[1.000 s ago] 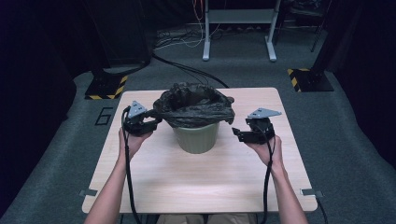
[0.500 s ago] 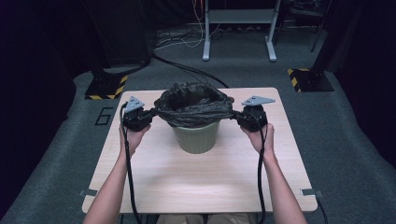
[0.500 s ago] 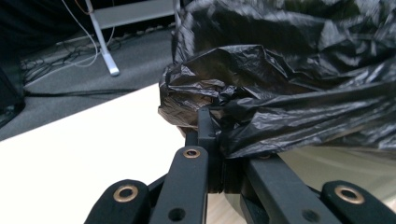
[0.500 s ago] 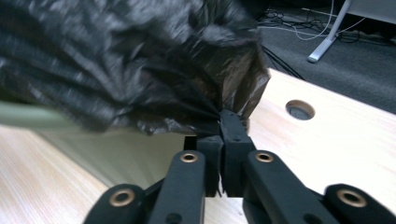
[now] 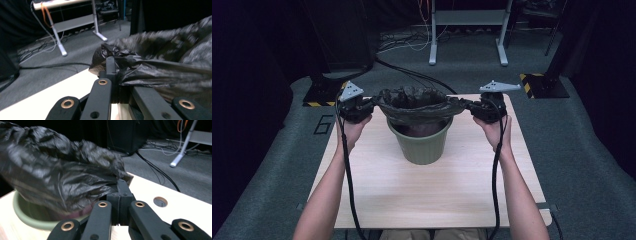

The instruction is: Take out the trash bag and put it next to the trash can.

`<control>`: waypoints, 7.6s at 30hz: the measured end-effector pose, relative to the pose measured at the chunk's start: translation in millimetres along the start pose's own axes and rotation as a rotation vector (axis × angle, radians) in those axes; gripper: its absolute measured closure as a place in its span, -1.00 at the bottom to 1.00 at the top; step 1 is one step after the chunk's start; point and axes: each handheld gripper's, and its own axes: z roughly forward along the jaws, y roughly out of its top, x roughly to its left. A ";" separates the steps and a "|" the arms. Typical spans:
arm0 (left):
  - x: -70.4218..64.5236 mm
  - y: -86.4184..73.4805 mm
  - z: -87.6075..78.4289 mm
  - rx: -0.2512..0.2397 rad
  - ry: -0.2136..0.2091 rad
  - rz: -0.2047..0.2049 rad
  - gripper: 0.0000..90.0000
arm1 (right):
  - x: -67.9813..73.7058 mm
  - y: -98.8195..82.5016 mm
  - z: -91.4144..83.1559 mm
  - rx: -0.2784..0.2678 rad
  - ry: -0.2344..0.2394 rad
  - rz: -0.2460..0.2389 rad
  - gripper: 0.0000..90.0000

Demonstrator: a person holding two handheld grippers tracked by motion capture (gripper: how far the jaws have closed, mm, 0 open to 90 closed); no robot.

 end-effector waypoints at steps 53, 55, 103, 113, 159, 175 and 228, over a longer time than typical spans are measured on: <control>-18.8 53.8 28.7 -0.021 -0.221 -0.108 -0.25 | 38.9 62.2 67.6 -0.049 0.142 0.063 1.00; -15.4 43.3 27.6 -0.020 -0.226 -0.118 -0.29 | 37.2 65.5 64.2 -0.057 0.135 0.071 1.00; -42.2 32.9 73.5 0.025 -0.111 -0.162 1.00 | 28.8 68.3 -17.3 -0.162 0.154 0.131 1.00; -32.0 49.9 61.6 -0.086 -0.130 -0.284 1.00 | 29.0 9.7 25.6 0.007 0.155 0.121 0.98; 14.6 76.4 20.2 -0.231 0.035 -0.337 1.00 | 10.1 -34.3 -13.6 0.034 0.014 0.092 -0.48; 41.1 73.7 -8.9 -0.290 0.100 -0.379 1.00 | -8.4 -126.7 6.6 0.165 -0.136 0.088 -0.68; 117.6 -0.9 -66.0 -0.307 0.345 -0.506 1.00 | -36.8 -234.3 16.0 0.325 -0.309 0.106 -0.78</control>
